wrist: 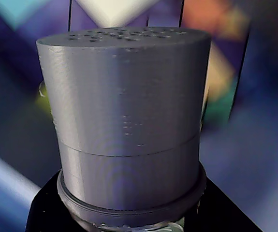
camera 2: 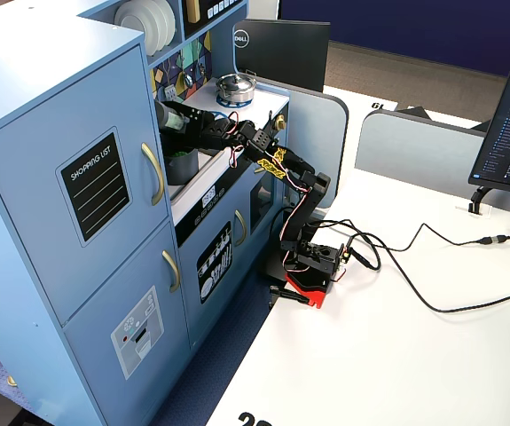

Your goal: Put salt in the gray recipient

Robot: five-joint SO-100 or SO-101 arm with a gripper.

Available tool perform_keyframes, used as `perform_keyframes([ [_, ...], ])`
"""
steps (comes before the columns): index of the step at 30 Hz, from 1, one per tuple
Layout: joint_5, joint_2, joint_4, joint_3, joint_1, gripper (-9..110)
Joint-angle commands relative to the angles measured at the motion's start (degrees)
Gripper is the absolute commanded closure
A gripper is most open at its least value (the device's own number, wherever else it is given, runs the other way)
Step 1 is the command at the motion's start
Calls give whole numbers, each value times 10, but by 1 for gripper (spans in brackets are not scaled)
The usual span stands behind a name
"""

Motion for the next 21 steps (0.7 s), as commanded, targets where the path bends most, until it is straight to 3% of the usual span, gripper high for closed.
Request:
perform_keyframes([
  [1,37,0,-9,-65,-8,101],
  [7,113,-60,236,-176,10,101],
  [10,108,-53,201,-158,-10,101],
  [16,42,-28,8,-120,-46,101],
  [18,49,-33,29,-135,-31,101],
  [21,76,-55,156,-183,0,101],
])
